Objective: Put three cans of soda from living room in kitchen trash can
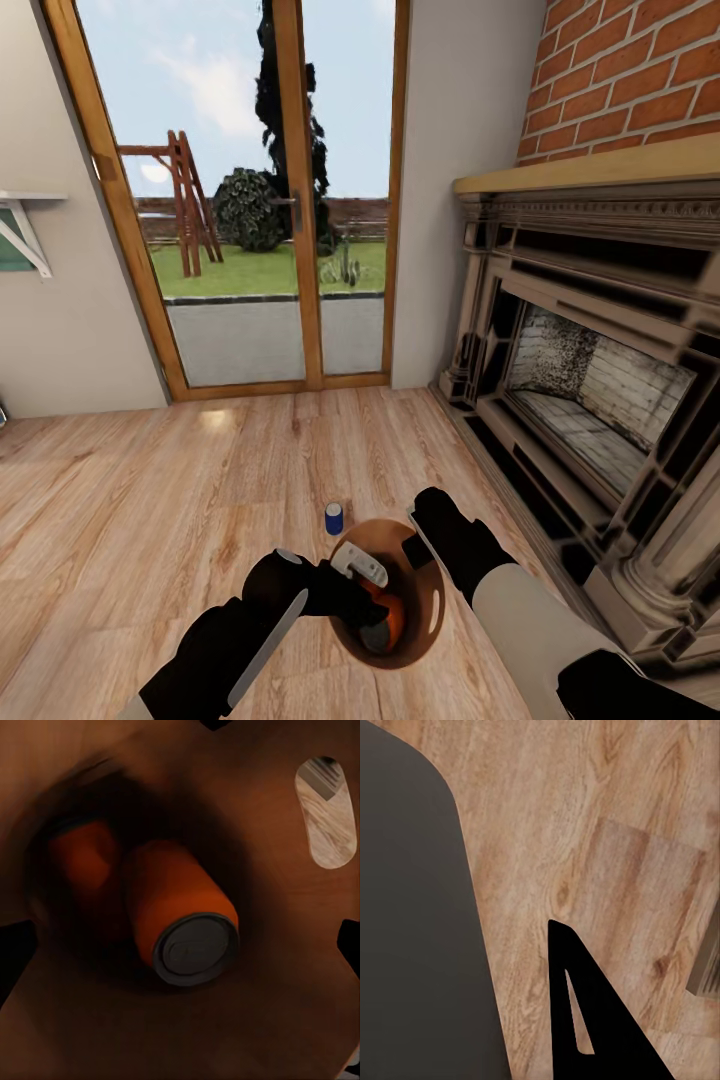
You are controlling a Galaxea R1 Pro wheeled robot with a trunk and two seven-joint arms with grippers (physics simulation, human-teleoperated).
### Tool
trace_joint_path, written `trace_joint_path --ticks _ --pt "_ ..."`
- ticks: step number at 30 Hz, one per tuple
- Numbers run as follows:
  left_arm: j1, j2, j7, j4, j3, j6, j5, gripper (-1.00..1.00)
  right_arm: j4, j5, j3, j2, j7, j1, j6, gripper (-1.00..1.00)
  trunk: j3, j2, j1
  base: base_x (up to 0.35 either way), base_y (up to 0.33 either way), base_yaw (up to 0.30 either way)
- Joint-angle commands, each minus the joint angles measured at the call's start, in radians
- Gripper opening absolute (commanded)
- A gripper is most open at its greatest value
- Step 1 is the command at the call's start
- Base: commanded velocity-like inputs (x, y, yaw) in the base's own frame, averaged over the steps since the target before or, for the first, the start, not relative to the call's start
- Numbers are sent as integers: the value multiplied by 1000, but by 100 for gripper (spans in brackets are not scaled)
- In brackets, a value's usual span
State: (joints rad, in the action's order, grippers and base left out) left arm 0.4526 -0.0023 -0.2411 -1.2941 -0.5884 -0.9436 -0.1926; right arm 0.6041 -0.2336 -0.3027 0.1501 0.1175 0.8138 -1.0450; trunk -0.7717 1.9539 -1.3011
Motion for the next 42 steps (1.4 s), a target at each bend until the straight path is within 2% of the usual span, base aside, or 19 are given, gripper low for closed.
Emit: trace_joint_path --ticks 1,14,22,28,29,35,37,38,40,41,42 --pt "0 1 9 6 1 5 44 100 0 59 -1 0 2 1 -2 -100 0 0 0 0 0 0" --pt "-1 10 1 -14 3 5 39 100 0 59 -1 -1 2 1 -2 -100 0 0 0 0 0 0" --pt "-2 21 -19 -162 12 2 35 100 0 58 -1 -2 2 1 -2 -100 0 0 0 0 0 0" --pt "-3 75 -46 -221 14 1 32 100 0 56 1 -4 2 1 -2 -100 0 0 0 0 0 0" --pt "-3 96 -71 -232 15 2 31 100 0 56 1 -5 2 1 -2 -100 0 0 0 0 0 0" --pt "-3 149 -150 -251 30 3 30 100 0 56 3 -6 3 1 -2 -100 0 0 0 0 0 0" --pt "-3 163 -161 -257 54 3 30 100 0 56 4 -6 3 1 -2 -100 0 0 0 0 0 0" --pt "-3 175 -175 -261 86 3 29 100 0 56 4 -7 3 1 -2 -100 0 0 0 0 0 0" --pt "-3 186 -196 -263 118 3 29 100 0 56 4 -8 3 1 -2 -100 0 0 0 0 0 0" --pt "-3 192 -213 -264 134 3 29 100 0 56 5 -8 3 1 -2 -100 0 0 0 0 0 0" --pt "-4 205 -252 -265 165 3 29 100 0 56 5 -8 3 1 -2 -100 0 0 0 0 0 0"
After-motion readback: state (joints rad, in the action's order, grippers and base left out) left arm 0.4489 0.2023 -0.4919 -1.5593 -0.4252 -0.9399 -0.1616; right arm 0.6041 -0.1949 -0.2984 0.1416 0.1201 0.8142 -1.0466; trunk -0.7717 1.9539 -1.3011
